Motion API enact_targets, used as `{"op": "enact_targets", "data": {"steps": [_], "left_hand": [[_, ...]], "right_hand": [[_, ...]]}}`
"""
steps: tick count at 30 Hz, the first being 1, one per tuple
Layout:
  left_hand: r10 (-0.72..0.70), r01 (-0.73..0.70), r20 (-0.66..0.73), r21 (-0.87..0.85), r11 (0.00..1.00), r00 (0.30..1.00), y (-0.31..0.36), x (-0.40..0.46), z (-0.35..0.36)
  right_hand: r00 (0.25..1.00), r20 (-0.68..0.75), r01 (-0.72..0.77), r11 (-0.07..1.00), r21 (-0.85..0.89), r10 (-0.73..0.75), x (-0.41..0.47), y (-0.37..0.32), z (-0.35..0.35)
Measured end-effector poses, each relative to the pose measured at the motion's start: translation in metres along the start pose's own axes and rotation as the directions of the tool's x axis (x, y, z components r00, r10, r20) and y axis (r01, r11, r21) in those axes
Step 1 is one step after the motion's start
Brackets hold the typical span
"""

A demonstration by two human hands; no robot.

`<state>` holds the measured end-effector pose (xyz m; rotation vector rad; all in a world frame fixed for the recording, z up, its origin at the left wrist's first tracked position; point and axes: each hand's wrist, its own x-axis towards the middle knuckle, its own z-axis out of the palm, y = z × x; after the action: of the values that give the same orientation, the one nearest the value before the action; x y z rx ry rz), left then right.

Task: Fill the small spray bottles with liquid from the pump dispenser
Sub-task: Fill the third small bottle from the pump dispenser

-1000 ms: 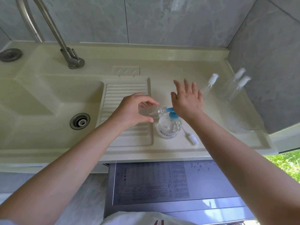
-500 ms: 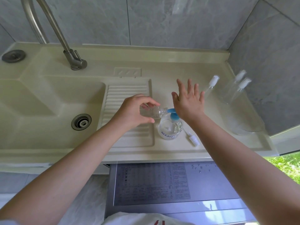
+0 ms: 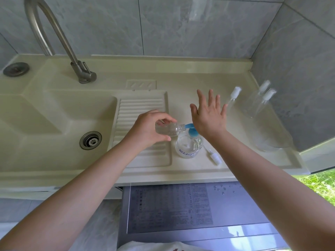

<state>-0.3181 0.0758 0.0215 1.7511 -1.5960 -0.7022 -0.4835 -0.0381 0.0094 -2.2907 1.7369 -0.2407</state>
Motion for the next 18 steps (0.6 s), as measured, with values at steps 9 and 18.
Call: {"op": "enact_targets", "data": {"steps": [9, 18], "left_hand": [[-0.014, 0.014, -0.015, -0.006, 1.000, 1.000, 0.000, -0.001, 0.000], [-0.016, 0.016, -0.020, -0.005, 1.000, 1.000, -0.001, -0.002, 0.000]], "right_hand": [[0.999, 0.037, -0.010, 1.000, 0.006, 0.010, -0.002, 0.003, 0.002], [1.000, -0.020, 0.021, 0.999, -0.029, -0.022, -0.001, 0.000, -0.001]]}}
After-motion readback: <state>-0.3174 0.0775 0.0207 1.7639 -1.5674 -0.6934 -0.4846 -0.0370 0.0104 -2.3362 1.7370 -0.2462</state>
